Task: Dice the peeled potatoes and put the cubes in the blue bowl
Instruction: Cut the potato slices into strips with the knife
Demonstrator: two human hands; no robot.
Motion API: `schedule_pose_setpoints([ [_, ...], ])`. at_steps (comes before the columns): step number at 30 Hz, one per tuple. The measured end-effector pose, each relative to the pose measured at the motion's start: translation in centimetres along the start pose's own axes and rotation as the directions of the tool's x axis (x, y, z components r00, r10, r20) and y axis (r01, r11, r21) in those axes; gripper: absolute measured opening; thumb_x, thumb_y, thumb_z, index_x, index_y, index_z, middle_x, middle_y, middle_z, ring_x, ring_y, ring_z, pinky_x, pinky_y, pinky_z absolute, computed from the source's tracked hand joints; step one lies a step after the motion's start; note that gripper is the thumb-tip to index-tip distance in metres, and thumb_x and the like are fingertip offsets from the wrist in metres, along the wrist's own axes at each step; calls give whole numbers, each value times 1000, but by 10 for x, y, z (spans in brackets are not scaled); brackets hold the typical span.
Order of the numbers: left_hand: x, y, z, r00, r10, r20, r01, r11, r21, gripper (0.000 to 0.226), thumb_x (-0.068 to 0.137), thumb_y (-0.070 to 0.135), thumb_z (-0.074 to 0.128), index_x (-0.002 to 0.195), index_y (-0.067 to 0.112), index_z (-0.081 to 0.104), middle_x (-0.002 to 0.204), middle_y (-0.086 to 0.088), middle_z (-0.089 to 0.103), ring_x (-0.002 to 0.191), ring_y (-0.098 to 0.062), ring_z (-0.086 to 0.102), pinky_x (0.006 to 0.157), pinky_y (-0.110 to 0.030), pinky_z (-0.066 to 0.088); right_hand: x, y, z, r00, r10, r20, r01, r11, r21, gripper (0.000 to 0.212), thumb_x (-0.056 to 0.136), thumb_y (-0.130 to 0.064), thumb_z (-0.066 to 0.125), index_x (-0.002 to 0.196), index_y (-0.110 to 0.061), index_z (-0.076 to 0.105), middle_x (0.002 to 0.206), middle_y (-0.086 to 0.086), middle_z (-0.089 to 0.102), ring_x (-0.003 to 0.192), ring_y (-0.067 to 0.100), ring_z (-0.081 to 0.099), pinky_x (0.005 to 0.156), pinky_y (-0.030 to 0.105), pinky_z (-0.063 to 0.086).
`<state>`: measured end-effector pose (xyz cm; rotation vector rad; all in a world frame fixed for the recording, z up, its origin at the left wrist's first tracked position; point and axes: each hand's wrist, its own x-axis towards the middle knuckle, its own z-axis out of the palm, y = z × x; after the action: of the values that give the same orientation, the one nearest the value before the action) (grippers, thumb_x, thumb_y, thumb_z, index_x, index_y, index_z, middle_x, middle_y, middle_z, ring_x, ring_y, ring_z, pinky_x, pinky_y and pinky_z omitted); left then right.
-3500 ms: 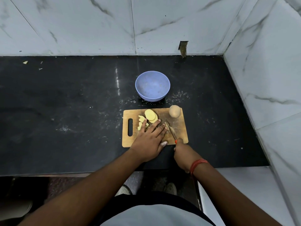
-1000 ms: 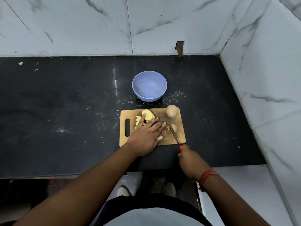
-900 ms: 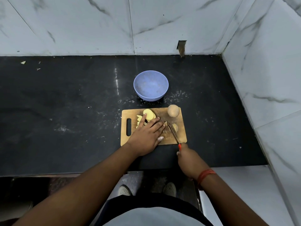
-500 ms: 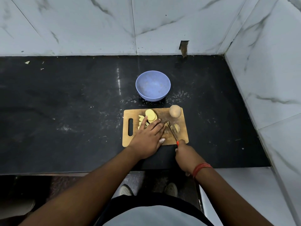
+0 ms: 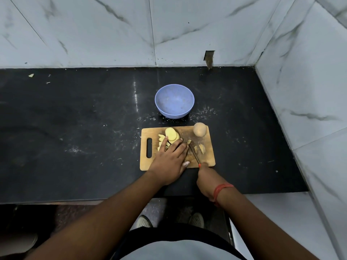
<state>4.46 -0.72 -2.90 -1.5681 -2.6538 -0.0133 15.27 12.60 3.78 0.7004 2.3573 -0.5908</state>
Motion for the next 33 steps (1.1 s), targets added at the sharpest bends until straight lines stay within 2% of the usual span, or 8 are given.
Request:
schedule_pose_setpoints([
  [3, 1, 2, -2, 1000, -13, 10, 13, 1000, -10, 65, 104, 51, 23, 149, 11, 46, 153, -4, 45, 148, -23, 28, 122, -59, 12, -10, 18, 16, 1000, 17, -1, -17, 998, -62, 30, 97, -10, 41, 126, -5, 36, 89, 7, 60, 90, 22, 63, 63, 25, 43],
  [5, 2, 5, -3, 999, -37, -2, 37, 998, -41, 64, 103, 51, 26, 148, 10, 47, 152, -4, 46, 148, -23, 29, 123, -56, 11, -16, 30, 21, 1000, -6, -6, 5, 1000, -8, 14, 100, -14, 40, 112, -9, 39, 77, 1, 54, 86, 21, 64, 58, 25, 37],
  [11, 21, 9, -9, 997, 55, -49, -58, 997, -58, 62, 104, 49, 30, 148, 9, 45, 155, -9, 43, 149, -25, 28, 125, -50, 11, -44, 55, 9, 997, -26, -76, 52, 929, 365, 17, 102, -28, 40, 101, -11, 43, 81, 3, 54, 73, 17, 53, 62, 29, 38],
  [17, 13, -10, -9, 994, 96, -48, -95, 995, 19, 59, 104, 47, 29, 138, 9, 58, 141, -6, 57, 144, -26, 37, 124, -51, 8, -45, 76, -1, 995, 12, -95, 30, 902, 431, 16, 103, -30, 38, 104, -15, 42, 79, 1, 53, 67, 13, 51, 57, 27, 39],
  [24, 22, 14, -10, 972, 236, -15, -235, 971, 42, 58, 106, 46, 31, 147, 9, 48, 152, -7, 47, 147, -26, 33, 124, -52, 14, -43, 81, -4, 998, 4, -69, 29, 882, 471, 15, 103, -32, 38, 103, -17, 41, 79, 5, 56, 56, 15, 54, 49, 29, 46],
  [27, 15, 9, -10, 983, 173, -61, -170, 984, 54, 53, 104, 43, 31, 123, 10, 68, 128, -6, 63, 129, -27, 51, 123, -54, 15, -42, 84, -8, 996, -7, -87, 48, 879, 474, 15, 103, -32, 38, 102, -17, 42, 78, 6, 55, 55, 15, 53, 47, 29, 45],
  [30, 5, -2, -11, 987, 116, -108, -113, 993, 41, 47, 104, 43, 33, 103, 11, 68, 118, -8, 62, 121, -27, 54, 123, -55, 15, -41, 86, -11, 997, 6, -83, 35, 871, 490, 15, 103, -31, 38, 103, -16, 42, 78, 6, 54, 54, 16, 53, 40, 23, 42],
  [33, 16, 5, -16, 979, 166, -116, -165, 986, 15, 48, 104, 43, 36, 125, 10, 63, 140, -11, 55, 137, -29, 44, 124, -53, 14, -40, 84, -12, 998, 9, -65, 24, 867, 497, 15, 103, -32, 38, 106, -17, 41, 80, 9, 56, 50, 17, 54, 39, 24, 43],
])
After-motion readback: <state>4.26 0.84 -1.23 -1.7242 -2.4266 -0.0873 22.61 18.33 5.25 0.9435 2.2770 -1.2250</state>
